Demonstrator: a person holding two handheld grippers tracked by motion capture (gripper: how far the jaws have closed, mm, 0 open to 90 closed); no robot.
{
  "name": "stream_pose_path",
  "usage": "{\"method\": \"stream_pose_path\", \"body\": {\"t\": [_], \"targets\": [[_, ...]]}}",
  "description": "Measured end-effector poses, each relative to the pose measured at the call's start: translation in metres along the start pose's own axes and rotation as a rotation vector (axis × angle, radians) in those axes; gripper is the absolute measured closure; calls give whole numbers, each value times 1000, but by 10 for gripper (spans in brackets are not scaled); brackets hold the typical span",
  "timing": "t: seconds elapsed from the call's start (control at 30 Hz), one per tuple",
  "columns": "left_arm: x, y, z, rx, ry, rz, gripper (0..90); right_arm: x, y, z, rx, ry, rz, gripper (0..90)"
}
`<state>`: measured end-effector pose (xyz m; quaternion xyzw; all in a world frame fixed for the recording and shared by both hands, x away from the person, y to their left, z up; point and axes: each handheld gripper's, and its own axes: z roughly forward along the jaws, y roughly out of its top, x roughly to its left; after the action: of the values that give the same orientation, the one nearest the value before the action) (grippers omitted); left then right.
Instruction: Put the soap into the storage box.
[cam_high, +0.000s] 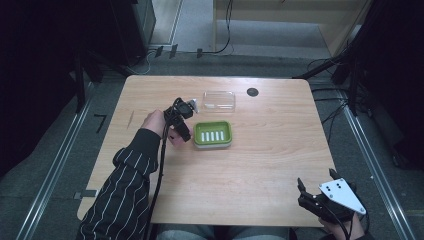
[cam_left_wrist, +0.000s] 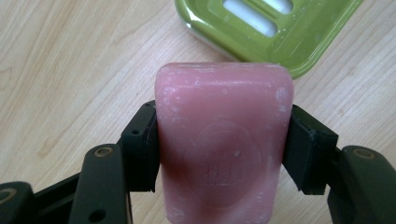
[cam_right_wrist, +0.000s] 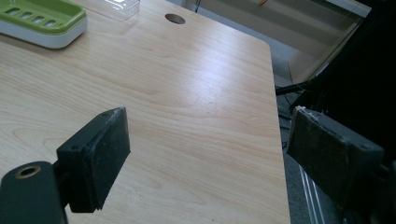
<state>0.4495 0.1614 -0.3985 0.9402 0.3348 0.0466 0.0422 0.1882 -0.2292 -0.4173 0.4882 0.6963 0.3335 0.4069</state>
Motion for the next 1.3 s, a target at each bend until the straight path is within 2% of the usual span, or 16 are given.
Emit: {"method": "stream_pose_path", "body": {"t": [0.17,0.57,0.6,0.7,0.8,1.07,1.3], "targets": [[-3,6,-1,-3,10,16,384,0,0,0,1,1,1,139],[-14,23,-2,-3,19,94,384,0,0,0,1,1,-4,139],[-15,24,-2,-11,20,89,384,0,0,0,3,2,-3,139],[-16,27,-3,2,23,112,384,0,0,0,2,1,-4,139],[-19,28,-2,-21,23,113,384,0,0,1,3,4,-4,139],[-25,35,0,-22,32,169,384,0,0,0,5,3,-4,139],[-28,41,-1,-38,36,198,384,0,0,0,6,3,-4,139]]}}
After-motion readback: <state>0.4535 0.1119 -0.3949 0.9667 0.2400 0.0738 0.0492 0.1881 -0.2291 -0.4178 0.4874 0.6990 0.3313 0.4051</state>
